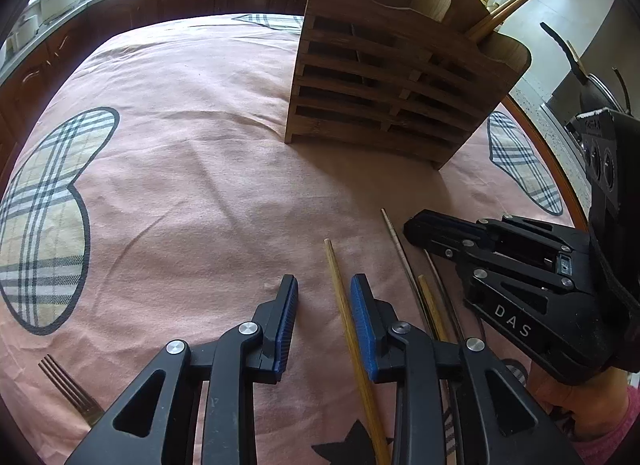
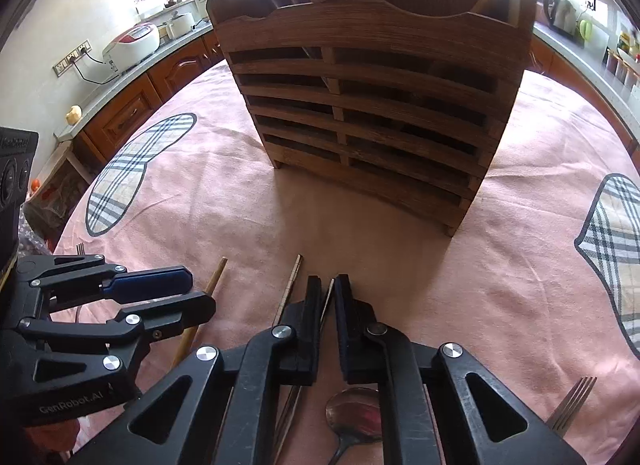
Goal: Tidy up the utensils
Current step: 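Close the left tool on a wooden chopstick while the right tool grasps a chopstick, then carry both held chopsticks up over the wooden utensil holder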
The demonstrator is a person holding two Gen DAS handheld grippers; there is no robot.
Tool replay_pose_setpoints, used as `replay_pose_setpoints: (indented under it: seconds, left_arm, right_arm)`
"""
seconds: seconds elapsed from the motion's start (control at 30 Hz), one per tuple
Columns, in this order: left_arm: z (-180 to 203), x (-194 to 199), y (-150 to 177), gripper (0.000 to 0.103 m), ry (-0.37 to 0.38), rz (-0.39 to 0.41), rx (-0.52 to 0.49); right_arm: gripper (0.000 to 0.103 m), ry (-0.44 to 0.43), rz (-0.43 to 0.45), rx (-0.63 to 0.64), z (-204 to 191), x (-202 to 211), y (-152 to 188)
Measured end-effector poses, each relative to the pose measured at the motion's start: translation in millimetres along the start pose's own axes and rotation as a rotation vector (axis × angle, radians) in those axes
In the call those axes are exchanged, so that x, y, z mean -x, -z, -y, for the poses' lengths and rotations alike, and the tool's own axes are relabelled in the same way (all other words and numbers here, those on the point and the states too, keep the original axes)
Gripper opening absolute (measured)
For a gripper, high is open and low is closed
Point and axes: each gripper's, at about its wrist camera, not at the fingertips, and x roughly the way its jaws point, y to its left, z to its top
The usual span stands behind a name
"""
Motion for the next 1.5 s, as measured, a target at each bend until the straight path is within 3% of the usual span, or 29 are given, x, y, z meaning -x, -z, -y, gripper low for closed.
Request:
replay_pose_setpoints:
  seconds: [0.1, 0.3, 0.4, 0.53, 0.9, 1.17, 1.5]
  left_arm:
    - [4, -3, -4, 0.030, -0.008, -0.003, -0.005]
    - [25, -14, -8, 0.028, -0.111, 0.023, -0.095]
    - [29, -17, -5, 0.008, -0.151, 0.035, -0.130]
    - [18, -5, 1, 0.005, -0.101, 0.039, -0.075]
    - [2, 94, 35, 0.003, 0.023, 0.192, 0.006]
    - [-6, 167, 64, 0.003, 0.050, 0.284, 0.011]
    - [-8, 211, 86, 0.003, 0.054, 0.341, 0.008]
  right_arm:
    - [0.006, -0.030, 0.007, -0.030, 5, 1, 1]
    - [0.005, -0.065, 0.044, -0.136, 19, 8, 5]
    - [0.005, -0.086, 0.078, -0.183, 27, 21, 10]
    - [0.004, -0.076, 0.124, -0.216, 32, 42, 15]
    - [0.004, -0.086, 0.232, -0.229, 20, 99, 24]
    - [0.004, -0.076, 0.311, -0.206, 4, 140, 29]
    - [0.004, -0.061, 0.377, -0.186, -8, 174, 37]
